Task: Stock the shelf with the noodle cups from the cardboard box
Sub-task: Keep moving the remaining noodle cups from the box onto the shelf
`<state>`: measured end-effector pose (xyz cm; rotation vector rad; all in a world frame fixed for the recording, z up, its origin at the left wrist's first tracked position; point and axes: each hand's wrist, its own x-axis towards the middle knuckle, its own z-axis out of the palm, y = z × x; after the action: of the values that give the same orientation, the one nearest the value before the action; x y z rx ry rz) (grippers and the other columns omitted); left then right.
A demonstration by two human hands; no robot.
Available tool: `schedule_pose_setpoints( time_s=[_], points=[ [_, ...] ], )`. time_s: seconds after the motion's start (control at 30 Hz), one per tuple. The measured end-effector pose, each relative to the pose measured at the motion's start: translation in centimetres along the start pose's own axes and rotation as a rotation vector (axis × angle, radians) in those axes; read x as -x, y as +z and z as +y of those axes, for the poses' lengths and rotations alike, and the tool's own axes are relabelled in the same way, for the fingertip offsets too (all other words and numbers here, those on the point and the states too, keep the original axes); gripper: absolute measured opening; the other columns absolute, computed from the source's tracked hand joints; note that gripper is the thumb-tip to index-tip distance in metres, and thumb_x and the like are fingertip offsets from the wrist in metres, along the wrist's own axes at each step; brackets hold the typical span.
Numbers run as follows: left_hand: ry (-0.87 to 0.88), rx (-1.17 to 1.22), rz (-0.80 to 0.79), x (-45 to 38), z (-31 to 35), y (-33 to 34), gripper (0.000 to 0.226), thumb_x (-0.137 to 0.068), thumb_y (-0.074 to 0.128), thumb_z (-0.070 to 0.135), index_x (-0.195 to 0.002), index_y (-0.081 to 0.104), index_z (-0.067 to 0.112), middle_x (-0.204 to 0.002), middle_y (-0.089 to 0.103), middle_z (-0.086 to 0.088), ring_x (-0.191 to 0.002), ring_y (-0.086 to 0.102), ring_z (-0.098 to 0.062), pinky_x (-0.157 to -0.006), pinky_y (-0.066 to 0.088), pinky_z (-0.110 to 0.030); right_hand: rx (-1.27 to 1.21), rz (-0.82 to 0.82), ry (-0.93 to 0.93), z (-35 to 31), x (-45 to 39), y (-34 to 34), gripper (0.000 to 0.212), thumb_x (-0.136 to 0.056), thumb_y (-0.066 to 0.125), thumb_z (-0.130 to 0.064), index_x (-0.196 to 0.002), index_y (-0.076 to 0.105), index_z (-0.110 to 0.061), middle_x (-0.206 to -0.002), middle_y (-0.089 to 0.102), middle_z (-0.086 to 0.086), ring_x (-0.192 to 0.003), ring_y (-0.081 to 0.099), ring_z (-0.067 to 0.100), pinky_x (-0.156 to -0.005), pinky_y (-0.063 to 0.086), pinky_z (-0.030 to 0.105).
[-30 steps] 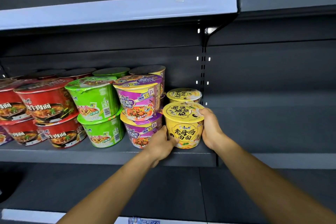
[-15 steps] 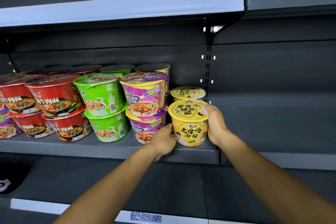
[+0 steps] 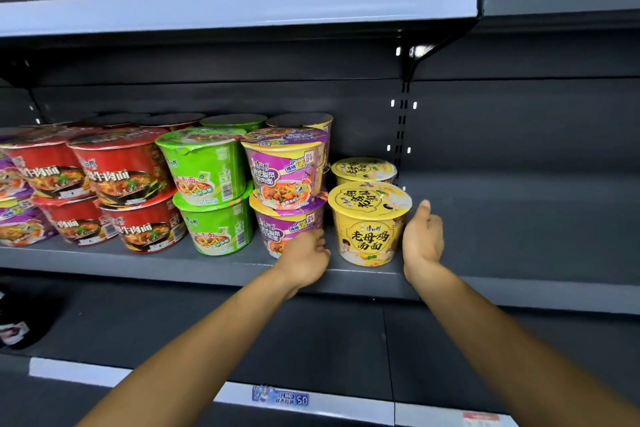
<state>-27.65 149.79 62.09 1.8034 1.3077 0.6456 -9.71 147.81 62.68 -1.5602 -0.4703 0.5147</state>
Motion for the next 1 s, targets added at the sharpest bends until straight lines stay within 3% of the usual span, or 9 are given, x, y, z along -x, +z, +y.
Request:
schedule_pose_setpoints(
  time_s=[0.17, 0.27, 0.33, 0.5, 0.73, 0.87, 1.0],
  points=[
    [0.049, 0.074, 0.103, 2.0, -1.1, -2.0, 0.029, -0.090, 0.056, 0.000, -0.118, 0.062, 0.005, -0.113, 0.065, -0.005, -0.102, 0.060, -0.014, -0.101, 0.044, -0.025, 0.012, 0.198, -0.207, -0.2, 3.0, 0.1, 0.031, -0.100, 0.038, -0.030, -0.108, 0.053, -0.004, -0.117, 0.056, 0.015, -0.111, 0.051, 0.033, -0.097, 0.038, 0.041],
    [0.057, 0.085, 0.165, 3.3, -2.5, -3.6, 0.026, -0.084, 0.057, 0.000, -0.083, 0.067, 0.024, -0.093, 0.069, 0.001, -0.091, 0.062, -0.014, -0.094, 0.048, -0.026, -0.039, 0.167, -0.322, -0.4, 6.3, 0.6, 0.010, -0.098, 0.039, -0.020, -0.099, 0.047, -0.014, -0.108, 0.056, 0.012, -0.102, 0.054, 0.030, -0.088, 0.040, 0.038],
    [0.054, 0.077, 0.192, 4.3, -3.6, -4.7, 0.030, -0.083, 0.057, 0.001, -0.072, 0.065, 0.028, -0.087, 0.068, 0.003, -0.087, 0.061, -0.014, -0.088, 0.048, -0.025, -0.073, 0.125, -0.351, -0.2, 8.7, 1.2, 0.007, -0.096, 0.038, -0.015, -0.097, 0.045, -0.017, -0.099, 0.059, 0.010, -0.092, 0.056, 0.028, -0.081, 0.043, 0.038],
    [0.004, 0.071, 0.148, 8.0, -7.2, -7.1, 0.024, -0.084, 0.059, 0.006, -0.068, 0.065, 0.022, -0.070, 0.065, 0.007, -0.070, 0.058, -0.010, -0.069, 0.045, -0.020, -0.030, -0.050, -0.342, 2.5, 14.9, 3.9, 0.018, -0.094, 0.042, -0.007, -0.091, 0.057, -0.016, -0.084, 0.064, 0.012, -0.085, 0.059, 0.029, -0.076, 0.040, 0.026],
    [-0.213, 0.071, 0.071, 12.8, -15.7, -8.7, 0.035, -0.093, 0.058, 0.025, -0.060, 0.050, 0.017, -0.052, 0.054, 0.012, -0.049, 0.054, -0.003, -0.059, 0.047, -0.019, 0.236, -0.443, -0.200, 10.0, 22.9, 8.2, 0.024, -0.089, 0.052, -0.013, -0.073, 0.060, -0.030, -0.065, 0.061, -0.005, -0.068, 0.061, 0.021, -0.073, 0.054, 0.039],
    [-0.420, 0.066, -0.019, 15.6, -23.3, -8.5, 0.037, -0.092, 0.056, 0.039, -0.062, 0.057, 0.017, -0.055, 0.059, 0.003, -0.060, 0.061, -0.014, -0.077, 0.054, -0.028, 0.415, -0.592, -0.092, 17.0, 26.7, 9.7, 0.022, -0.088, 0.056, -0.013, -0.071, 0.060, -0.028, -0.069, 0.063, -0.006, -0.074, 0.065, 0.023, -0.079, 0.053, 0.039],
    [-0.598, 0.008, -0.160, 18.6, -31.6, -7.2, 0.031, -0.094, 0.056, 0.031, -0.066, 0.058, 0.017, -0.065, 0.063, 0.000, -0.065, 0.063, -0.012, -0.067, 0.049, -0.019, 0.549, -0.700, 0.092, 25.5, 29.4, 10.0, 0.028, -0.089, 0.058, -0.017, -0.066, 0.059, -0.032, -0.064, 0.062, -0.006, -0.066, 0.061, 0.017, -0.079, 0.054, 0.040]
  ],
)
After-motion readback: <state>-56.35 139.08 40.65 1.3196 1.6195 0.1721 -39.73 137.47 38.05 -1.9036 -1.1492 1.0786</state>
